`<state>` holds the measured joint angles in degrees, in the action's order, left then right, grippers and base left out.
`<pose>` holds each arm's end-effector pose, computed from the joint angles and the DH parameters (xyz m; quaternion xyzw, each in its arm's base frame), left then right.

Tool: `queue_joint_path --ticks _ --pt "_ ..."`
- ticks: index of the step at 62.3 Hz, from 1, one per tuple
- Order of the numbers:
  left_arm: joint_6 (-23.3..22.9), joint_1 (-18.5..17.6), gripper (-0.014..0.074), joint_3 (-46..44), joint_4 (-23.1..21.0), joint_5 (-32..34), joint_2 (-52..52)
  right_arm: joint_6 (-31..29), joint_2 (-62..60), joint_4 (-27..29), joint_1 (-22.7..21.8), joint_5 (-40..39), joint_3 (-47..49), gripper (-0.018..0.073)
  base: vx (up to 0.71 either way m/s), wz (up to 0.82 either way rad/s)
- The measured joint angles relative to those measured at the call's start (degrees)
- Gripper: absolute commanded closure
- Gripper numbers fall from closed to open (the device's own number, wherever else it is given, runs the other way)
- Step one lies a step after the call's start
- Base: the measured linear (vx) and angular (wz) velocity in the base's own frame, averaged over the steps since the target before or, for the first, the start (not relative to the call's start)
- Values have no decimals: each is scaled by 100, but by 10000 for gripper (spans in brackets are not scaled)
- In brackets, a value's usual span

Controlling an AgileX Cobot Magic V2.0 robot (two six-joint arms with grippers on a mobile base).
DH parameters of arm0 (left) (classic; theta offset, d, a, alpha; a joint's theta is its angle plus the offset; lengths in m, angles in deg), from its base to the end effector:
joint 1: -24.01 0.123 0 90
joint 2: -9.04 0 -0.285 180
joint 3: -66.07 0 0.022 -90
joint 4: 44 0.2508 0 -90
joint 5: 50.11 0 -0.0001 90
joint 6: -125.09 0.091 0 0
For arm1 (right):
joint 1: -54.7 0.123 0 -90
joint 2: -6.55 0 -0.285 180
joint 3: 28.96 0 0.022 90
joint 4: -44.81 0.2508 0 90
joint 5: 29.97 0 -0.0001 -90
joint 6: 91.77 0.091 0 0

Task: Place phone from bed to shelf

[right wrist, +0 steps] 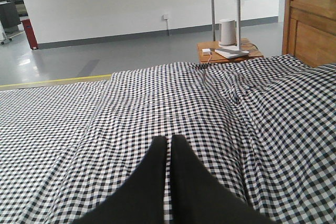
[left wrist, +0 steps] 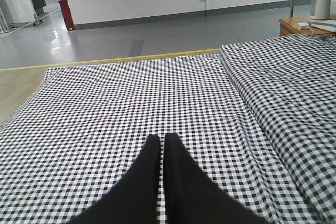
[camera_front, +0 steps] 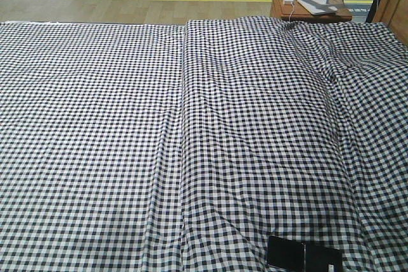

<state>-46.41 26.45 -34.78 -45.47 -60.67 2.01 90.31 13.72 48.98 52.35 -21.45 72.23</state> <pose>0.0562 0.0020 0.1858 0.0317 0.7468 0.0532 0.6622 0.0566 -0.0013 0.1909 0.0511 0.7324 0.0268 0.6784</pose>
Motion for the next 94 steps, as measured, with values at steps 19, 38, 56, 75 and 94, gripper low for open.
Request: queue_joint_path --ticks 19,38,56,75,94 --pt "0 0 595 0 0 0 0 0 0 0 0 0 0 564 0 0" --pt "0 0 595 0 0 0 0 0 0 0 0 0 0 564 0 0" --pt "0 0 595 0 0 0 0 0 0 0 0 0 0 564 0 0" --pt "0 0 595 0 0 0 0 0 0 0 0 -79 0 564 0 0" --pt "0 0 595 0 0 0 0 18 0 0 0 -1399 0 564 0 0"
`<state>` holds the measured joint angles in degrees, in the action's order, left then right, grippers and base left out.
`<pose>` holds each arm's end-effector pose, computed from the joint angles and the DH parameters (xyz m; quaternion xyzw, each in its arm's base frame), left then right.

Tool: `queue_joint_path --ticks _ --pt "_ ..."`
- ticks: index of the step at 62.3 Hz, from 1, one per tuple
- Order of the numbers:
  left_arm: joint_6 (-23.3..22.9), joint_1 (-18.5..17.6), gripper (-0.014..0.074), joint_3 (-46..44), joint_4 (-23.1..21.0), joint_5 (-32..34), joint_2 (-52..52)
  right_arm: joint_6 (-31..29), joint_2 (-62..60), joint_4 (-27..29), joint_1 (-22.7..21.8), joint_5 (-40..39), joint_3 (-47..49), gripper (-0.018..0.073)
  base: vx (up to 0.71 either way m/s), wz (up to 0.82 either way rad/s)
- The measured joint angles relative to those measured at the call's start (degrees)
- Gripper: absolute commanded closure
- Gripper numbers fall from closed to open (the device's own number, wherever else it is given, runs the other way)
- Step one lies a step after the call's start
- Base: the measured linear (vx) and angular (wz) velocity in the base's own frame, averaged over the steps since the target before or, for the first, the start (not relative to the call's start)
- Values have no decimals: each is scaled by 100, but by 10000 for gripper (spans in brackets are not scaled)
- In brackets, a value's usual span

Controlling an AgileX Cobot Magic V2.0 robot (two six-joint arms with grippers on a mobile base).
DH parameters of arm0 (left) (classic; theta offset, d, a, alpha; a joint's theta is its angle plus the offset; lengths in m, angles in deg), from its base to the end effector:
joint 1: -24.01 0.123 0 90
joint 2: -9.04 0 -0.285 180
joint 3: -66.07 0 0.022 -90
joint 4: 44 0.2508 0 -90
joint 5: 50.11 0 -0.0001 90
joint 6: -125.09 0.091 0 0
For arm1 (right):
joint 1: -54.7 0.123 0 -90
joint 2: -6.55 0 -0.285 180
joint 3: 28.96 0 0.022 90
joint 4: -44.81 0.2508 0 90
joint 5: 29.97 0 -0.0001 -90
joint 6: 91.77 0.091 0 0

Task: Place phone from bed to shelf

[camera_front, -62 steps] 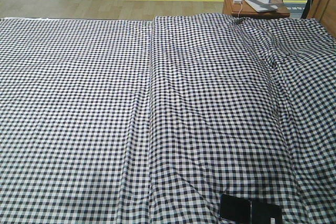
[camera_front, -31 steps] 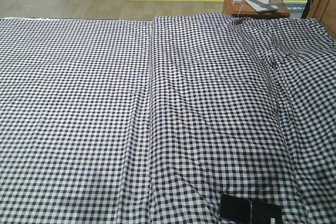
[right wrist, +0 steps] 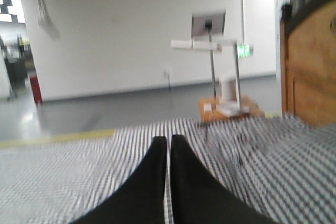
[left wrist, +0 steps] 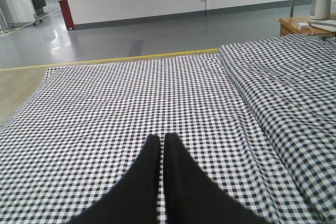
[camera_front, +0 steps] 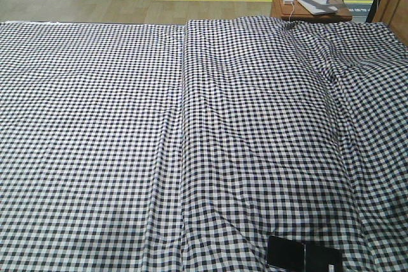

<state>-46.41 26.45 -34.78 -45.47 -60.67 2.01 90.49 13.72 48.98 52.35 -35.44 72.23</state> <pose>0.0562 0.0020 0.1858 0.0317 0.7468 0.0532 0.6622 0.0556 -0.0029 0.2130 0.0520 0.6442 0.0248 0.7627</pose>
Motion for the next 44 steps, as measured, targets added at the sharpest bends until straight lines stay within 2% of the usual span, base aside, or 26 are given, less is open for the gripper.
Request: queue_joint_path --ticks 13,29,37,44 --pt "0 0 595 0 0 0 0 4 0 0 0 -256 488 564 0 0" --pt "0 0 595 0 0 0 0 4 0 0 0 -209 1988 564 0 0" --pt "0 0 595 0 0 0 0 4 322 0 0 23 2893 564 0 0" --pt "0 0 595 0 0 0 0 4 902 0 0 616 3754 564 0 0"
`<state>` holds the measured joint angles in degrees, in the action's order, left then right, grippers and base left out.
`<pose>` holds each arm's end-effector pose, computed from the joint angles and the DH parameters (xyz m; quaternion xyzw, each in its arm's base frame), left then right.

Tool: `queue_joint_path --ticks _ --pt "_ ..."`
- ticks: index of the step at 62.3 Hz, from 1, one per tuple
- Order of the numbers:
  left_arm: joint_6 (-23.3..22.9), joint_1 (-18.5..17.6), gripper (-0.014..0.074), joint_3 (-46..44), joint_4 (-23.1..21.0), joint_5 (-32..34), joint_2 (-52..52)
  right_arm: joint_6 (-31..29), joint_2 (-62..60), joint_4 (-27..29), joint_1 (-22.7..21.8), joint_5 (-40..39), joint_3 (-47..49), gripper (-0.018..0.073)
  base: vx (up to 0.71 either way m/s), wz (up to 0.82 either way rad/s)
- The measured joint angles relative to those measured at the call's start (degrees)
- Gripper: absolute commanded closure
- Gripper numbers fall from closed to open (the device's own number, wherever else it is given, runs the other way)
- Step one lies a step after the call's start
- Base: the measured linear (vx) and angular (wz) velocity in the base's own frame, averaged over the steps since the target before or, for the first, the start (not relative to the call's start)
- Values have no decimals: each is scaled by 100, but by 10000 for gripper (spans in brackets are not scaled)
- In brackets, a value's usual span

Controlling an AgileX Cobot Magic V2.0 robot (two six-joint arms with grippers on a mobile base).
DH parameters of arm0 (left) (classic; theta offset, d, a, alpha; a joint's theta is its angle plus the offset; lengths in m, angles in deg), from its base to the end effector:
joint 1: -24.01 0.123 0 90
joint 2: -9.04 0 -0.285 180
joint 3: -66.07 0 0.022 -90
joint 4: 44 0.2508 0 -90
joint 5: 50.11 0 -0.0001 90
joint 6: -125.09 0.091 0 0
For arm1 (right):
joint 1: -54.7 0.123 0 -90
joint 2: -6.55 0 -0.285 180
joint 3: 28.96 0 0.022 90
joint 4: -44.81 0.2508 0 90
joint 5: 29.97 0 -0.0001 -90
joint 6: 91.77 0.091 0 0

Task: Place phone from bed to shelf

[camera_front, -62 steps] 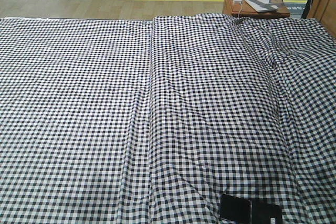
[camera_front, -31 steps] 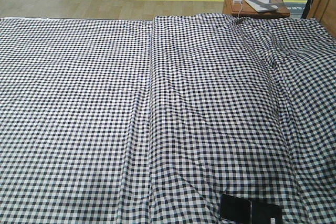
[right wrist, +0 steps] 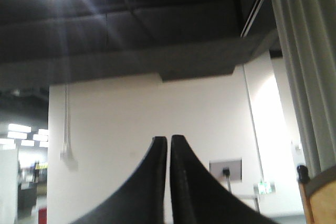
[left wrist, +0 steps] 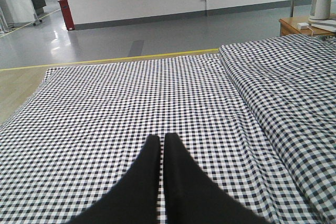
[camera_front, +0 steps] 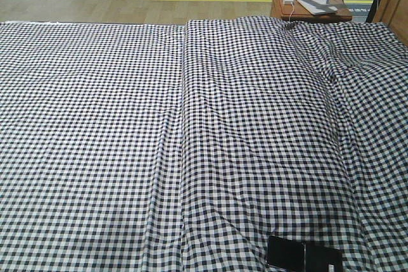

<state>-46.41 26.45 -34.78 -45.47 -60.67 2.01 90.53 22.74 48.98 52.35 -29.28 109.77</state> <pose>0.0562 0.0020 0.1858 0.0317 0.7468 0.0532 0.6622 0.0032 0.0000 0.4039 0.0370 0.4845 0.0316 0.8734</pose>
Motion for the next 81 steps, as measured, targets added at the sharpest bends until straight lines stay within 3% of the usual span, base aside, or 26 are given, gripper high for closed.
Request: queue_joint_path --ticks 17,27,34,48,52,81 --pt "0 0 595 0 0 0 0 -84 1808 0 0 2413 1844 553 0 0" --pt "0 0 595 0 0 0 0 -455 2792 -4 0 3387 2189 487 0 0" --pt "0 0 595 0 0 0 0 -697 3321 -10 0 3767 2189 363 0 0" --pt "0 0 595 0 0 0 0 -794 3970 -15 0 4262 2189 -82 0 0" --pt "0 0 595 0 0 0 0 -796 4044 -15 0 4303 2189 -172 0 0" --pt "0 0 595 0 0 0 0 -529 4393 -15 0 4639 2194 -146 0 0"
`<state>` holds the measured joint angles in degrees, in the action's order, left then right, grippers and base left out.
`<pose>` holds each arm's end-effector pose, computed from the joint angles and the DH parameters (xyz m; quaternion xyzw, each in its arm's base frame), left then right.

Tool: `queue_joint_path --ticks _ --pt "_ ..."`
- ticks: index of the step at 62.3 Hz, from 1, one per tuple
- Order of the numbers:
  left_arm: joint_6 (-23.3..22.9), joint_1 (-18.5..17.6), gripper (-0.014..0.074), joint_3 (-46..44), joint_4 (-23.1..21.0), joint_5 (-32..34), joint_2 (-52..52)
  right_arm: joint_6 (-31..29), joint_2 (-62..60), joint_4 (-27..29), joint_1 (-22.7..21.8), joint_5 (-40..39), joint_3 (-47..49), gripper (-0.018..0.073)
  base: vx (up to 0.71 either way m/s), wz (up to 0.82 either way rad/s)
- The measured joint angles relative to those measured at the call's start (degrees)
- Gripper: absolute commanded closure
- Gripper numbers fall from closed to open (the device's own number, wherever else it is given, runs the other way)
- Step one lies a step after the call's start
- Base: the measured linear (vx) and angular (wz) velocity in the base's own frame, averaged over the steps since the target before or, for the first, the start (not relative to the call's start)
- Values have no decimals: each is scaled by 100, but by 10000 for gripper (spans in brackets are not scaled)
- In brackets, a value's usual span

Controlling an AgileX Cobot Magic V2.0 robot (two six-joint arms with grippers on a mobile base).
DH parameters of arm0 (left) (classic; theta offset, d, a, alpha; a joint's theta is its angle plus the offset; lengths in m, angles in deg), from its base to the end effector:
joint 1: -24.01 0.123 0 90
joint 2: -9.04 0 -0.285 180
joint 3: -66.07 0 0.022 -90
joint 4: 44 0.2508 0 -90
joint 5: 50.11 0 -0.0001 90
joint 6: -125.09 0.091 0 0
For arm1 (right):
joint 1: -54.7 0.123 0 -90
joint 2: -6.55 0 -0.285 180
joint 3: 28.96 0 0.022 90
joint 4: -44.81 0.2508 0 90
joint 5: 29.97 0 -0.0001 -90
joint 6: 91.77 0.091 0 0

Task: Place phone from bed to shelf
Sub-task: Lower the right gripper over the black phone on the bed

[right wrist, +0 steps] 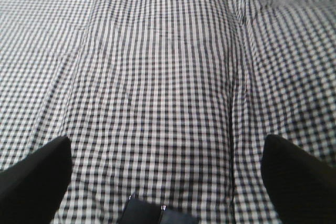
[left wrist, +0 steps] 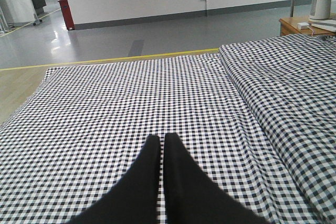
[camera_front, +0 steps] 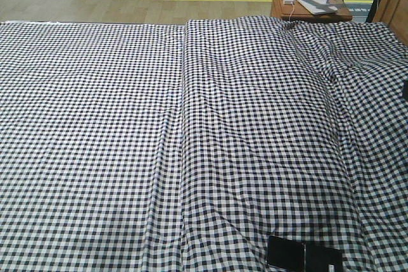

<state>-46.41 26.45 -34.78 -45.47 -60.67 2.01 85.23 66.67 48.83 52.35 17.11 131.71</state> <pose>0.0562 0.0020 0.1858 0.0317 0.7468 0.0532 0.6622 0.1736 -0.0024 0.3836 0.0047 0.8926 0.0127 0.4507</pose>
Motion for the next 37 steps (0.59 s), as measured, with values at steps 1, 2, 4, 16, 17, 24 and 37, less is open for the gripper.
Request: queue_joint_path --ticks 1,2,4,16,17,24,37 --pt "0 0 595 0 0 0 0 19 30 0 0 30 0 -146 0 0" --pt "0 0 595 0 0 0 0 40 61 0 0 59 0 -146 0 0" --pt "0 0 595 0 0 0 0 111 153 -6 0 129 0 -146 0 0" --pt "0 0 595 0 0 0 0 401 749 7 -130 396 0 -139 0 0" --pt "0 0 595 0 0 0 0 406 822 23 -197 421 0 -138 0 0" --pt "0 0 595 0 0 0 0 232 1243 235 -813 698 0 -129 0 0" --pt "0 0 595 0 0 0 0 -1004 2124 1365 -2163 815 0 -97 0 0"
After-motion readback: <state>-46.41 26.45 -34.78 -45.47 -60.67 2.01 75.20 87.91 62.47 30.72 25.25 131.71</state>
